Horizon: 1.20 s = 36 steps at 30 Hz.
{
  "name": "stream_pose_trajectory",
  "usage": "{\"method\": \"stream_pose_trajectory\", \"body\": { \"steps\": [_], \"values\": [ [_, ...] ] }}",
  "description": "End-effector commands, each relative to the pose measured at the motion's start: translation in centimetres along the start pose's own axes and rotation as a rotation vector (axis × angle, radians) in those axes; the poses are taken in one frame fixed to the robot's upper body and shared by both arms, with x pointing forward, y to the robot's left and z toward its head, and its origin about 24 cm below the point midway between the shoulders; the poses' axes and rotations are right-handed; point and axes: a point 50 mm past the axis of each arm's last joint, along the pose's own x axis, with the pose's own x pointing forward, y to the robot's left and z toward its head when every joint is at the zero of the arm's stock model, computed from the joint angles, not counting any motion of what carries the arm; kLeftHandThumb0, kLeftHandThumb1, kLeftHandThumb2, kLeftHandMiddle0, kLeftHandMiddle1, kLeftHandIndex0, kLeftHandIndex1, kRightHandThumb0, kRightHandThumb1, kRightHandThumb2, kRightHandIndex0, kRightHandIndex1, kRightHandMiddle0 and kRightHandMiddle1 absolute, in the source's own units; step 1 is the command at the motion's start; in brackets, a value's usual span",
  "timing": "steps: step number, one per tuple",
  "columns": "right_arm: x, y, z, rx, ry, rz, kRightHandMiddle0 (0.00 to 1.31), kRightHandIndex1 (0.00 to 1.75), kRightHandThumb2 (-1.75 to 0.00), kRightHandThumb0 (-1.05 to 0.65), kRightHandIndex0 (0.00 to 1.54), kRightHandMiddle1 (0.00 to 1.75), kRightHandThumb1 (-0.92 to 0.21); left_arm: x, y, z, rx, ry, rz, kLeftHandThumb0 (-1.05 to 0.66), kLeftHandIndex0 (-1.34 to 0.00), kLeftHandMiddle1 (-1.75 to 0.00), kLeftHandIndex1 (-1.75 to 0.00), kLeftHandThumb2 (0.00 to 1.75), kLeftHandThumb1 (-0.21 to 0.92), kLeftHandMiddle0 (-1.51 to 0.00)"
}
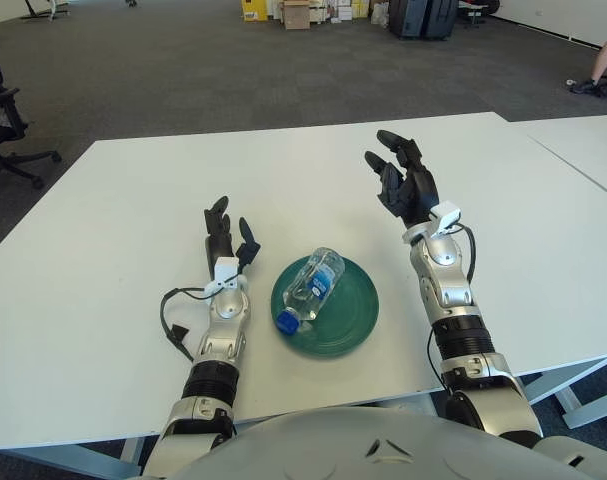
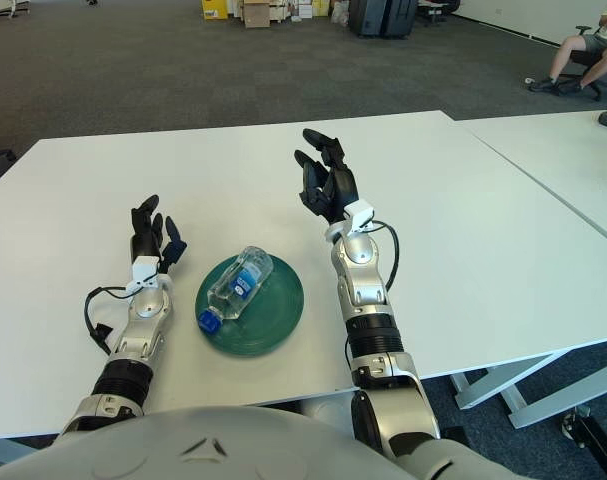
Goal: Put the bottle into the plate.
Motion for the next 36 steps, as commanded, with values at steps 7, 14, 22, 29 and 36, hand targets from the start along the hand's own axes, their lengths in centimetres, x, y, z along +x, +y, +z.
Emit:
{"method": "stream_pose_trajectory", "body": {
  "steps": [7,14,22,29,36],
  "values": [
    [-2.5,-2.6,-8.8,-0.111,0.383,-0.116,0.00,0.16,-0.68,-0.57,0.48,0.78,-0.92,0.3,0.1,0.5,0.015,-0.010,-0.004,-0.83,0.00,0.00,-0.76,0.90,0.92,-0.36],
    [-3.0,-3.0,-9.6,-0.162,0.417,-0.139,0.00,0.44,-0.70,-0.60,0.37,0.81,-0.92,0.3,0.0,0.5,0.011,-0.011,-0.007,-0.83,0.00,0.00,-0.77,0.90,0.92,-0.36],
    [-4.0,-2.6,-10.6,-0.209,0.430,-0.147,0.00,0.57,-0.76,-0.63,0.29,0.80,-0.92,0.3,0.0,0.6,0.008,-0.020,-0.009,-0.83,0.00,0.00,-0.76,0.91,0.92,-0.35],
    [-4.5,-2.4,-11.0,-0.232,0.433,-0.136,0.00,0.57,-0.79,-0.62,0.28,0.83,-0.92,0.3,0.0,0.7,0.014,-0.025,-0.006,-0.83,0.00,0.00,-0.75,0.91,0.92,-0.35],
    [-5.3,-3.3,-11.3,-0.251,0.460,-0.107,0.00,0.56,-0.81,-0.65,0.26,0.85,-0.92,0.2,0.0,0.7,0.028,-0.023,0.003,-0.84,0.00,0.00,-0.76,0.91,0.92,-0.36]
  ]
}}
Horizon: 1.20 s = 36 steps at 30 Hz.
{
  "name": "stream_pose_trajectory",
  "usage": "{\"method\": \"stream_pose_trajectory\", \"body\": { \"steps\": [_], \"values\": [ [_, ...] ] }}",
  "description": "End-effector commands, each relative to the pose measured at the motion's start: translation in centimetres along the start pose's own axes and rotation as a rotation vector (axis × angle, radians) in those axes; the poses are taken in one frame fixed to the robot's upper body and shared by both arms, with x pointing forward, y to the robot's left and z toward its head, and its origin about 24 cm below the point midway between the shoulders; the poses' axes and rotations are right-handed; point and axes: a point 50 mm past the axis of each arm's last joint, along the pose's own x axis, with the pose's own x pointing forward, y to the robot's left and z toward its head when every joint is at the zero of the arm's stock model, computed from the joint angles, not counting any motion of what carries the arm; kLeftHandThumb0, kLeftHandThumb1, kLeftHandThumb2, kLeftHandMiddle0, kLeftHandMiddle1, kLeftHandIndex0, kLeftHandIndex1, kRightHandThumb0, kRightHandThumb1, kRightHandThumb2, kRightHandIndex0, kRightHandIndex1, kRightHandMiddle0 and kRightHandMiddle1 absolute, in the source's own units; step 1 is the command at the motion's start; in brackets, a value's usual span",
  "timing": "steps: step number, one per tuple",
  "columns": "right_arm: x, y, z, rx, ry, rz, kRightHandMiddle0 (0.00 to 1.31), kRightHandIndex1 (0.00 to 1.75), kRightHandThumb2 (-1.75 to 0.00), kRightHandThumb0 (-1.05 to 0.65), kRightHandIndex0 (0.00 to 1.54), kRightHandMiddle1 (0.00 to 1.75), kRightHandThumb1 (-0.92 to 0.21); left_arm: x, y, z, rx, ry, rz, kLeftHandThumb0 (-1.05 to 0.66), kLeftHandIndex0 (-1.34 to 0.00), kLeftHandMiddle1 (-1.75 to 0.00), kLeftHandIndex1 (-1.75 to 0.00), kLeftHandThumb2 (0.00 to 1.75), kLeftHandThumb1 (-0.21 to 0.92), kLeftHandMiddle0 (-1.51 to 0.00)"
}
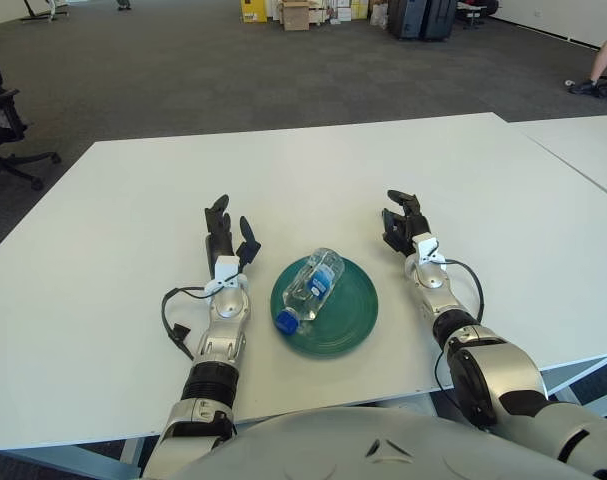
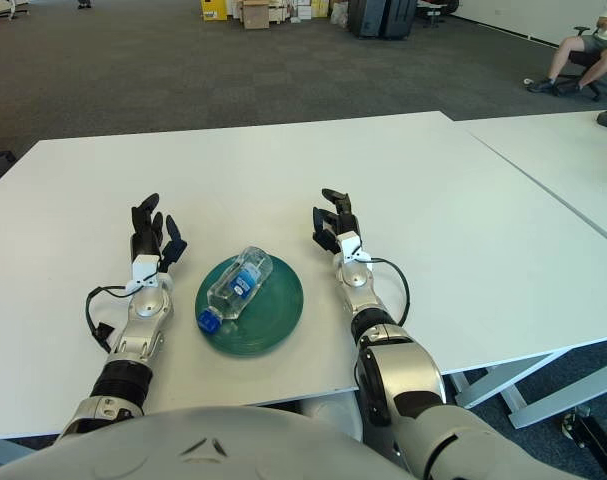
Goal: Put the bottle into the plate.
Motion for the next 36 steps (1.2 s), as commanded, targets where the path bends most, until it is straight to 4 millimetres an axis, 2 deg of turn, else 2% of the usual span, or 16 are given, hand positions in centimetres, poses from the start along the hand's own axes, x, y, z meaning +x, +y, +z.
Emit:
{"method": "stream_pose_trajectory", "body": {
  "steps": [1,10,19,36],
  "values": [
    [-0.9,-0.1,-1.6,-0.018,0.077,0.018,0.00,0.56,-0.81,-0.65,0.26,0.85,-0.92,0.3,0.2,0.4,0.016,-0.017,0.009,-0.84,0.00,0.00,-0.76,0.91,0.92,-0.36],
    [-0.6,-0.4,-1.6,-0.004,0.107,-0.044,0.00,0.52,-0.82,-0.66,0.22,0.83,-0.92,0.3,0.2,0.3,0.011,-0.011,0.010,-0.86,0.00,-0.01,-0.76,0.90,0.92,-0.36],
    [-0.7,-0.5,-1.5,0.014,0.093,-0.095,0.00,0.35,-0.79,-0.64,0.29,0.81,-0.92,0.4,0.3,0.4,0.003,-0.014,0.002,-0.84,0.00,0.00,-0.75,0.90,0.92,-0.36],
    [-1.1,0.1,-0.6,0.151,-0.015,-0.077,0.00,0.32,-0.73,-0.70,0.31,0.87,-0.92,0.4,0.4,0.5,0.024,-0.017,0.006,-0.85,0.00,0.00,-0.73,0.91,0.92,-0.36]
  ]
}}
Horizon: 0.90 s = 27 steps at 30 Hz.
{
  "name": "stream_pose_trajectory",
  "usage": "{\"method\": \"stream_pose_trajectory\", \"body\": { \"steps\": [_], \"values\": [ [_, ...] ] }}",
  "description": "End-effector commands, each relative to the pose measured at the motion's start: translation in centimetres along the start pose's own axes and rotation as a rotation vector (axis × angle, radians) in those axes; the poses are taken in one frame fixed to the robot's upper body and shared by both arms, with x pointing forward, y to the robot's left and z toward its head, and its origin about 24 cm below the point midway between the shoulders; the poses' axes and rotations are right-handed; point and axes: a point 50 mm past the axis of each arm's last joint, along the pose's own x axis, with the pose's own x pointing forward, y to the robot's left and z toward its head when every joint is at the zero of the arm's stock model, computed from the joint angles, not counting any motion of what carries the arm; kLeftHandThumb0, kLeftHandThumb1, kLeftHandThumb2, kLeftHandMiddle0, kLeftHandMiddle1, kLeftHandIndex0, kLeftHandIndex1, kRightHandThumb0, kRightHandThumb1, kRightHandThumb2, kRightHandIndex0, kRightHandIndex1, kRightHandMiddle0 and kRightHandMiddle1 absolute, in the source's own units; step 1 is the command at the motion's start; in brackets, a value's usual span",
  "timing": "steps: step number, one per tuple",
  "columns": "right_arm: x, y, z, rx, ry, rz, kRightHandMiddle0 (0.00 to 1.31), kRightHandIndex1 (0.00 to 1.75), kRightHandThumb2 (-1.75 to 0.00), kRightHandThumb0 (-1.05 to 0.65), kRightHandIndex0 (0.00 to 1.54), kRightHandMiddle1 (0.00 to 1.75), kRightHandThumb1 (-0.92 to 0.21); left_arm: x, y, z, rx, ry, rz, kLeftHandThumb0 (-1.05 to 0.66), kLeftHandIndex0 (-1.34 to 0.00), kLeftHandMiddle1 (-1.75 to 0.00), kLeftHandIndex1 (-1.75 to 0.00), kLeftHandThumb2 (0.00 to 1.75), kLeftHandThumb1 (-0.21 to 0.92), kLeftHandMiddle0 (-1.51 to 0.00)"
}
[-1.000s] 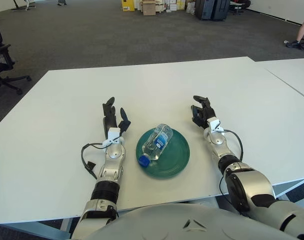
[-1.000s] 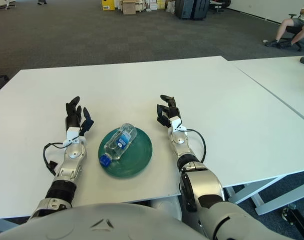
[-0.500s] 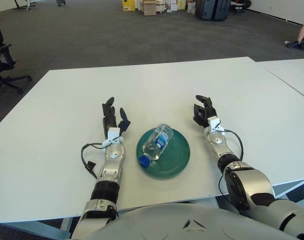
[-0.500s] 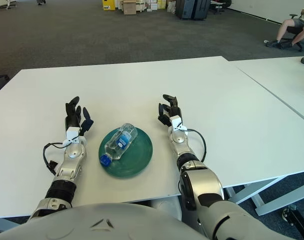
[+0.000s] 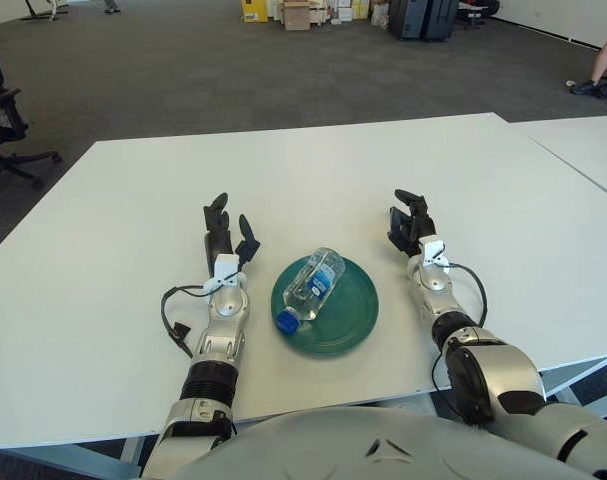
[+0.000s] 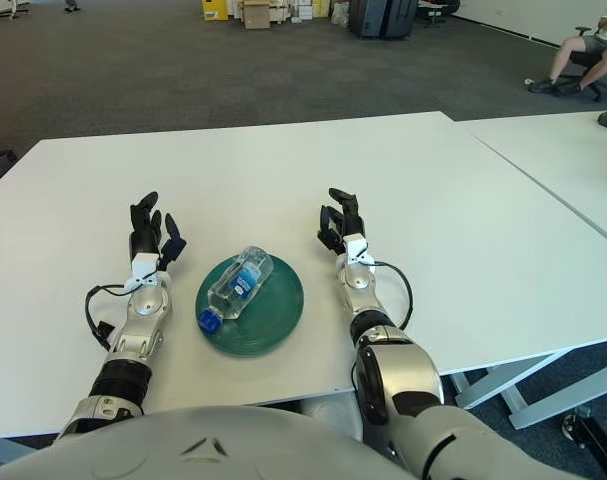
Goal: Put the bottle into the plate.
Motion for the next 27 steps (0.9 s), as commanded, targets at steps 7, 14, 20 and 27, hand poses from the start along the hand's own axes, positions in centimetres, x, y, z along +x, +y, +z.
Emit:
{"method": "stream_pose_trajectory", "body": {
  "steps": [7,14,20,27],
  "values": [
    [-1.0,0.4,-0.2,0.073,-0.050,0.039,0.00,0.32,-0.75,-0.72,0.32,0.92,-0.92,0.4,0.4,0.3,0.021,-0.013,0.001,-0.84,0.00,-0.01,-0.74,0.90,0.92,-0.36],
    [-0.9,0.2,-0.7,0.064,0.005,0.026,0.00,0.32,-0.75,-0.71,0.30,0.91,-0.92,0.6,0.3,0.5,0.015,-0.012,-0.005,-0.83,0.00,-0.01,-0.76,0.88,0.92,-0.37],
    [-1.0,0.1,-0.4,0.103,-0.017,0.016,0.00,0.32,-0.71,-0.71,0.32,0.89,-0.92,0.7,0.3,0.6,0.008,-0.011,-0.017,-0.83,0.00,-0.01,-0.78,0.87,0.92,-0.37],
    [-1.3,-0.2,0.3,0.120,-0.088,0.029,0.00,0.33,-0.70,-0.70,0.33,0.88,-0.92,0.8,0.2,0.8,-0.005,-0.014,-0.033,-0.83,0.00,-0.01,-0.79,0.87,0.92,-0.38]
  ]
}}
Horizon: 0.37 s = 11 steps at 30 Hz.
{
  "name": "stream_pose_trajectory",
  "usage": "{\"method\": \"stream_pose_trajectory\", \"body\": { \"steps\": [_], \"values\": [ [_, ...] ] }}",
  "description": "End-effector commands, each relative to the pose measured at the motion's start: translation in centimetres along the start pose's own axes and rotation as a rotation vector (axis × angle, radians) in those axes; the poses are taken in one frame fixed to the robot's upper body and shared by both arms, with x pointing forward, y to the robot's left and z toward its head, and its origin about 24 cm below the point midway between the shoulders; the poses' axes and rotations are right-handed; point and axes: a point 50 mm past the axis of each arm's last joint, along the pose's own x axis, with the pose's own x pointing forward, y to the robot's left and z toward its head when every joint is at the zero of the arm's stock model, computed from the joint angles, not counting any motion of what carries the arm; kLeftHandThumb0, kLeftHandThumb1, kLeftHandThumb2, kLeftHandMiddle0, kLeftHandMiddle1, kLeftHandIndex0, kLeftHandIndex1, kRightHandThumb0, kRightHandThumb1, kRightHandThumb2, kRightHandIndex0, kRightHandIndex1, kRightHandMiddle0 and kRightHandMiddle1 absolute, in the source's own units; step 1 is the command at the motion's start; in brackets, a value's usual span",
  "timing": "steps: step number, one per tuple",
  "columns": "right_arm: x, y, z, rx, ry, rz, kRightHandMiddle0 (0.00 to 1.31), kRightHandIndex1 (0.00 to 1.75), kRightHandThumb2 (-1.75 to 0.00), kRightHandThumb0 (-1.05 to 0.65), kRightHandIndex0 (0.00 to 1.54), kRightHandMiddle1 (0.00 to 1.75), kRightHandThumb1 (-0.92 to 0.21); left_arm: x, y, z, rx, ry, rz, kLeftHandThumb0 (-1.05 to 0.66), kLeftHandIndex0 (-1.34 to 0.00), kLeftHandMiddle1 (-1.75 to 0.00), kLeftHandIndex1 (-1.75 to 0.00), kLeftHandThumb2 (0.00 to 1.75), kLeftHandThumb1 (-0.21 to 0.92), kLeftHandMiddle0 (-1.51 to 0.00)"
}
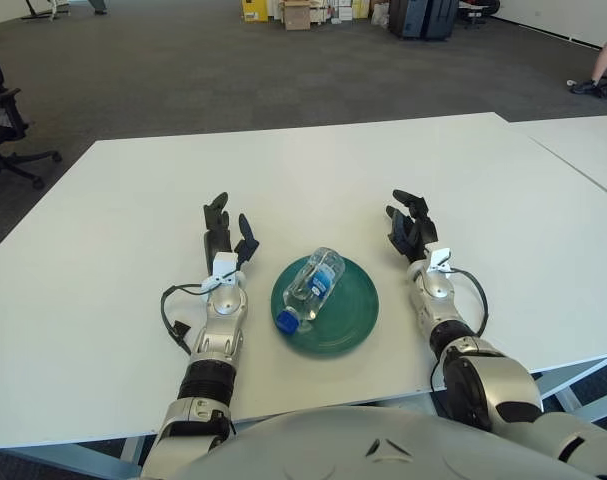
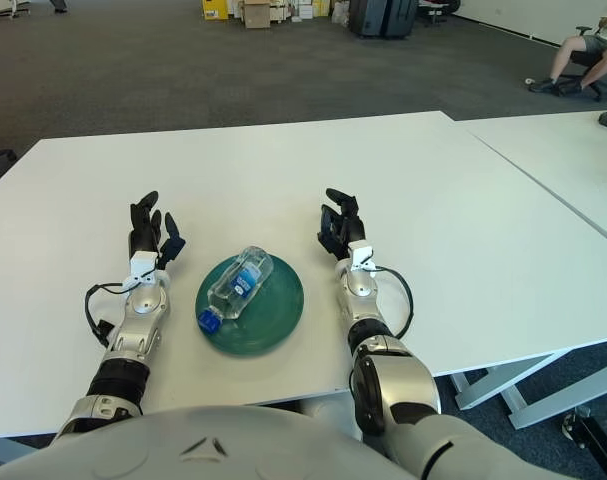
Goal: Put the bottle into the plate.
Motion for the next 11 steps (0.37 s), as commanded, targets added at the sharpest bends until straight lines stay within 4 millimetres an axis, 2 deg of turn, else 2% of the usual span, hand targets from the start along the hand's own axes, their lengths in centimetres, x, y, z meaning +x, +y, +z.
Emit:
{"method": "stream_pose_trajectory", "body": {
  "steps": [1,11],
  "values": [
    [-0.33,-0.02,0.16,0.016,-0.019,0.006,0.00,0.32,-0.71,-0.70,0.33,0.87,-0.92,0.61,0.02,0.65,-0.005,-0.019,-0.009,-0.82,0.00,-0.01,-0.79,0.87,0.92,-0.38],
    [-0.45,0.11,0.40,0.053,-0.027,0.001,0.00,0.32,-0.72,-0.68,0.33,0.87,-0.92,0.80,-0.11,0.68,-0.023,-0.016,-0.029,-0.81,0.00,-0.01,-0.81,0.84,0.92,-0.38]
  ]
}}
